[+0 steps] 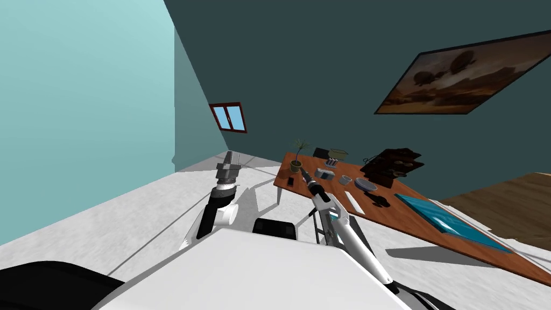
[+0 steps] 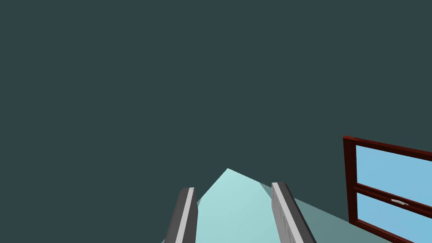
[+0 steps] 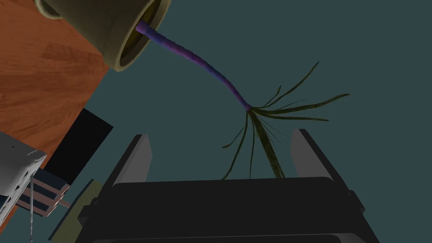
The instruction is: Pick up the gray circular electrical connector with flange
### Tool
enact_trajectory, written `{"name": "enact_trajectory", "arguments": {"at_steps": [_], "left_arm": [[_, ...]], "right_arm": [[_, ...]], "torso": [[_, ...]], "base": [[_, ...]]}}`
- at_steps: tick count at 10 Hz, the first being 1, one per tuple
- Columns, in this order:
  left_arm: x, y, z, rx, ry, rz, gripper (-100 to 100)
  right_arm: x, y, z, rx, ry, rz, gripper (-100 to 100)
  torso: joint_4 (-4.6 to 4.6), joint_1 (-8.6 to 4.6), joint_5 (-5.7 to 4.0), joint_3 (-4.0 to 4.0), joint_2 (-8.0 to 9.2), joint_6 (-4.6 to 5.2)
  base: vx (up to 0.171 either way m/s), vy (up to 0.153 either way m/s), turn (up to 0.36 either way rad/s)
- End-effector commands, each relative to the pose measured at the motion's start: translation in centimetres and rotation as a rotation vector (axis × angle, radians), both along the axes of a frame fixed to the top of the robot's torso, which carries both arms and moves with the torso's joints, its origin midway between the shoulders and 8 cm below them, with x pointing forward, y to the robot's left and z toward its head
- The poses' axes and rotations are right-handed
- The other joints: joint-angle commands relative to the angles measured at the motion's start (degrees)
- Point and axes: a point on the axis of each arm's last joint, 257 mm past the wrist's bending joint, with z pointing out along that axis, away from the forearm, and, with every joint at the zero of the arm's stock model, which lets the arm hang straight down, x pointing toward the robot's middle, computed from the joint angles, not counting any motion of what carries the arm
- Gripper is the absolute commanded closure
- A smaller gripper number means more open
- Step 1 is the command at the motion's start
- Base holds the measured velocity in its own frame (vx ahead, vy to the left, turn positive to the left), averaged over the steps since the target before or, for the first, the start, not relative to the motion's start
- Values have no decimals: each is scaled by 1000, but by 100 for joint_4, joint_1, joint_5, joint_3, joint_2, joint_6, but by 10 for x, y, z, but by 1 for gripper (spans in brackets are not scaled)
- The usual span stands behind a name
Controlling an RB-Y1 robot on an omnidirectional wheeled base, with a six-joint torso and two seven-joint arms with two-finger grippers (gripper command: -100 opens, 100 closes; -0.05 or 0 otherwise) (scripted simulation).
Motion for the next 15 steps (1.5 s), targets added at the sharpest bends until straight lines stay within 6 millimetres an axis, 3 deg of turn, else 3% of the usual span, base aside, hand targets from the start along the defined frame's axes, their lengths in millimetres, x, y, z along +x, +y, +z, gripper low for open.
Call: {"name": "enact_trajectory", "arguments": {"at_steps": [1,2,4,5,9,12,13,15], "left_arm": [[0,0,0,0,0,0,0],[0,0,0,0,0,0,0],[0,0,0,0,0,0,0],[0,0,0,0,0,0,0],[0,0,0,0,0,0,0],[0,0,0,0,0,0,0],[0,0,0,0,0,0,0],[0,0,0,0,0,0,0]], "right_arm": [[4,-14,-21,-26,59,-23,-100],[4,-15,-24,-27,65,-26,-100],[7,-32,-50,-68,139,-55,-100],[7,-33,-51,-68,142,-56,-100],[5,-77,-104,-150,299,-131,-100],[0,-103,-129,-189,379,-176,-100],[-2,-121,-138,-220,429,-209,-100],[-8,-131,-151,-226,458,-225,-100]], "torso": [[0,0,0,0,0,0],[-1,-4,0,-1,-1,6],[-1,-4,-1,-3,-5,-1],[-1,-7,-1,-2,-4,6],[-1,-4,-1,-3,-6,2],[-2,-8,-1,-3,-5,8],[-2,-12,-2,-4,-6,8],[-2,-11,-2,-4,-8,8]], "base": [[-15,20,107],[-5,7,-32],[-11,18,189],[-4,6,-57],[-6,20,172],[-2,11,115],[2,13,255],[3,2,49]]}}
